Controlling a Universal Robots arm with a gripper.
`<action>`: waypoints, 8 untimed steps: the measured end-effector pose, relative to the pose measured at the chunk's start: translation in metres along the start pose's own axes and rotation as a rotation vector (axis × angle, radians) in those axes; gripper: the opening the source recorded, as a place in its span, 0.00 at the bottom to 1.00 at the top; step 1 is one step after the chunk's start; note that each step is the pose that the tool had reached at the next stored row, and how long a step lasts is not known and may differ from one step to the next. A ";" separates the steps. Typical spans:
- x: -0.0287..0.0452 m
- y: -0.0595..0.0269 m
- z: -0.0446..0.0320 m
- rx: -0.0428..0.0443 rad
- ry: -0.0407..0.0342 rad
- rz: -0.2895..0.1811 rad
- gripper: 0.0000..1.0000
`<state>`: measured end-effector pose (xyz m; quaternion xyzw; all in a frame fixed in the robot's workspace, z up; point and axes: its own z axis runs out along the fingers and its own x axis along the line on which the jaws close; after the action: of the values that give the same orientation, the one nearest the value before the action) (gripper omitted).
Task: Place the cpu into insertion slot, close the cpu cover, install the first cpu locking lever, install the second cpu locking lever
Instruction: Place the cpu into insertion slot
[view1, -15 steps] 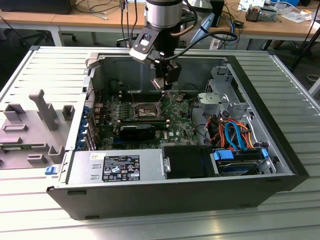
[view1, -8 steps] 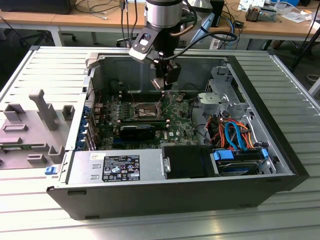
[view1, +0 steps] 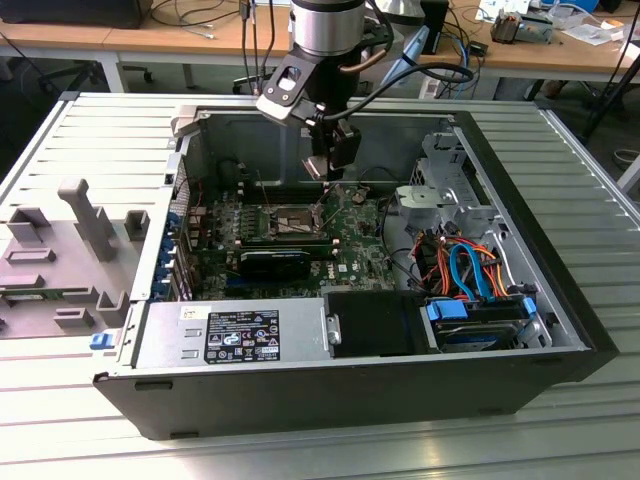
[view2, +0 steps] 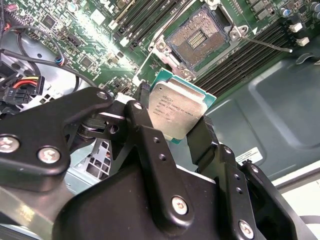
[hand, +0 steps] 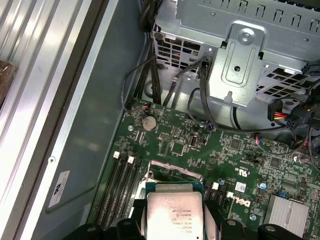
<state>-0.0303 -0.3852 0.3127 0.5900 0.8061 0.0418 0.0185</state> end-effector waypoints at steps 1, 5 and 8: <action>0.0000 0.0000 0.0000 0.0000 -0.0002 0.002 0.55; 0.0000 0.0000 0.0000 -0.0002 -0.0013 0.014 0.55; 0.0000 0.0000 0.0001 -0.0004 -0.0020 0.022 0.55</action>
<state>-0.0303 -0.3852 0.3126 0.5988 0.7996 0.0415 0.0190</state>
